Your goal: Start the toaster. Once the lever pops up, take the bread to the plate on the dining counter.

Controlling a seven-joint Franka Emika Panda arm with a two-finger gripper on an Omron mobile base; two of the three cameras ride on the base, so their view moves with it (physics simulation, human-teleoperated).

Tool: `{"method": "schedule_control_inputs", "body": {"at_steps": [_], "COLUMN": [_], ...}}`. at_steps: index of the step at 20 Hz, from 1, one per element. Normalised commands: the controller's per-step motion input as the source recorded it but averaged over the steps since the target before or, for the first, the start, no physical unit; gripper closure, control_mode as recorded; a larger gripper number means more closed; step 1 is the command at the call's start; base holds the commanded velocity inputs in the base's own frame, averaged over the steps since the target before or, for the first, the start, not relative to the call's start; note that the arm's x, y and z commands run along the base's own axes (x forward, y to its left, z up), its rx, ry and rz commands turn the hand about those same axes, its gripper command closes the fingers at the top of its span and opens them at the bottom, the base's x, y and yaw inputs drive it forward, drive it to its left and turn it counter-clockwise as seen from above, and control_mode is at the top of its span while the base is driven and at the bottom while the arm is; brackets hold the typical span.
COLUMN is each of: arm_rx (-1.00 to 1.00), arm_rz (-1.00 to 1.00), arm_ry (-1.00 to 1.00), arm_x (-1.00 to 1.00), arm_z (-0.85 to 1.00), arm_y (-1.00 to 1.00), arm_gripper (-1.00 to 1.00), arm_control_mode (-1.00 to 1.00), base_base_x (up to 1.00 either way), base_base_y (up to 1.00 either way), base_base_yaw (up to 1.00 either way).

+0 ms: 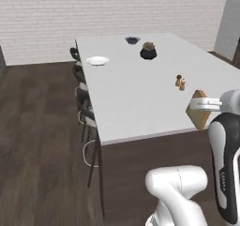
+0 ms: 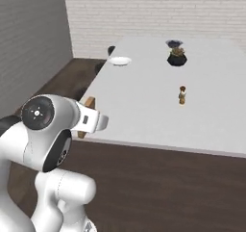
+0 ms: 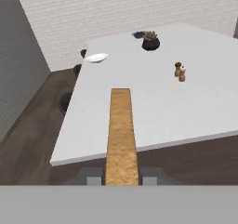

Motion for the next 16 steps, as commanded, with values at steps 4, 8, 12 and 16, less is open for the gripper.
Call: {"method": "schedule_control_inputs", "body": {"at_steps": [4, 8, 12, 16], "arm_rx": [0.00, 0.00, 0.00, 0.00], "arm_rz": [0.00, 0.00, 0.00, 0.00], "arm_ry": [0.00, 0.00, 0.00, 0.00], "arm_x": [0.00, 0.00, 0.00, 0.00], "arm_z": [0.00, 0.00, 0.00, 0.00], "arm_y": [0.00, 0.00, 0.00, 0.00], "arm_gripper": [1.00, 1.00, 1.00, 1.00], "arm_control_mode": [1.00, 1.00, 1.00, 1.00], "base_base_x": [0.00, 0.01, 0.14, 0.49], "base_base_y": [1.00, 1.00, 1.00, 1.00], "base_base_yaw": [0.09, 0.02, 0.00, -0.09]}}
